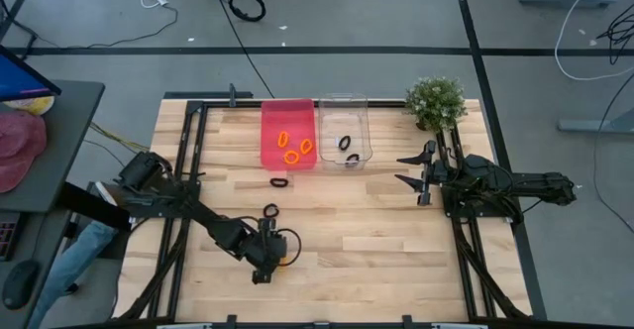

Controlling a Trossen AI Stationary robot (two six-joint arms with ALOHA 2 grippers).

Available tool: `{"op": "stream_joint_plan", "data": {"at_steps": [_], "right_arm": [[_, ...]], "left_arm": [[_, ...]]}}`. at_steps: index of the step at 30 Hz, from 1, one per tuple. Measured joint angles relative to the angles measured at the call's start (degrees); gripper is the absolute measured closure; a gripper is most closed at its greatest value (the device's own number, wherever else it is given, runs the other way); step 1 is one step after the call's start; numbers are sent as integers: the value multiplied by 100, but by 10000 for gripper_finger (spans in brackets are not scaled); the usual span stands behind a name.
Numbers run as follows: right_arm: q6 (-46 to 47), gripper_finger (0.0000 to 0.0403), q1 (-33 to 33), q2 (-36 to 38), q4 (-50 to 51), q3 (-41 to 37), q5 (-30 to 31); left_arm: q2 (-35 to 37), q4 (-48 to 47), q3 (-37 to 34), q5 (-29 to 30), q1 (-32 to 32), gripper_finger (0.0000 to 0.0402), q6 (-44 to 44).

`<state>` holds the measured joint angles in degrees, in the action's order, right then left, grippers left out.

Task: Sort spring keychains
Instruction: Put the yellow spring keychain into the red bin

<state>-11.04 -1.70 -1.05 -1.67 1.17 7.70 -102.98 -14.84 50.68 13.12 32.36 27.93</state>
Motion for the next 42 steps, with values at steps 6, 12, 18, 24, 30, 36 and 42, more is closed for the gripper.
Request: {"op": "stream_joint_plan", "data": {"at_steps": [6, 12, 18, 24, 30, 36, 42], "right_arm": [[1, 195, 0, -1, 0, 0, 1], [1, 195, 0, -1, 1, 0, 0], [-1, 195, 0, 0, 0, 0, -1], [-1, 195, -1, -1, 0, 0, 0], [-1, 195, -1, 1, 0, 0, -2], [-1, 195, 1, 1, 1, 0, 1], [-1, 195, 1, -1, 0, 0, 1]], "left_arm": [[-42, -420, 391, -444, -41, 373, -19], [-66, -617, 668, -456, -54, 393, -7], [-74, -668, 752, 530, 17, 395, -160], [-66, -751, 752, 2125, 105, 395, -326], [-55, -976, 754, 3636, 323, 395, -454], [-46, -1294, 760, 4436, 401, 395, -465], [-42, -1791, 763, 4615, 185, 395, -464]]}}
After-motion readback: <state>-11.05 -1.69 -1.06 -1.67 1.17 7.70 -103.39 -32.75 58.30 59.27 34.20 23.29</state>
